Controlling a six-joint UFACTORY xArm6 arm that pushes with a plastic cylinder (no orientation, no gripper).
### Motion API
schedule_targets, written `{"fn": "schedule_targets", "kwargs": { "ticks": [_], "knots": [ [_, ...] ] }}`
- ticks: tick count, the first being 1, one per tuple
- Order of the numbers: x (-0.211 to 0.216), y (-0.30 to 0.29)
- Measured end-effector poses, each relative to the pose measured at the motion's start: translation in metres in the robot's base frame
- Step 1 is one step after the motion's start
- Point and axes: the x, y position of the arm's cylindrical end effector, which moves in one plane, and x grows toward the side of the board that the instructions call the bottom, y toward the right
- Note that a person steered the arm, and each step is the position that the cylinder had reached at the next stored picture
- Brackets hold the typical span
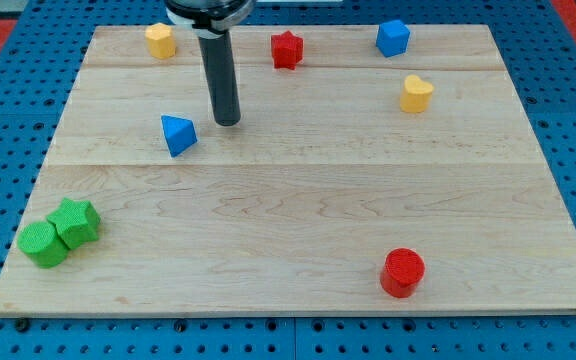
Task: Slightly move the blue triangle towards the center left
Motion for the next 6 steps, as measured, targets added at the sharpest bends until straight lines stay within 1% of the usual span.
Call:
{"fn": "schedule_targets", "kwargs": {
  "ticks": [1, 2, 3, 4, 5, 6],
  "knots": [
    [0.023, -0.022],
    [0.033, -0.053],
    [0.030, -0.052],
    [0.029, 0.012],
    [0.016, 0.042],
    [0.016, 0.038]
  ]
}}
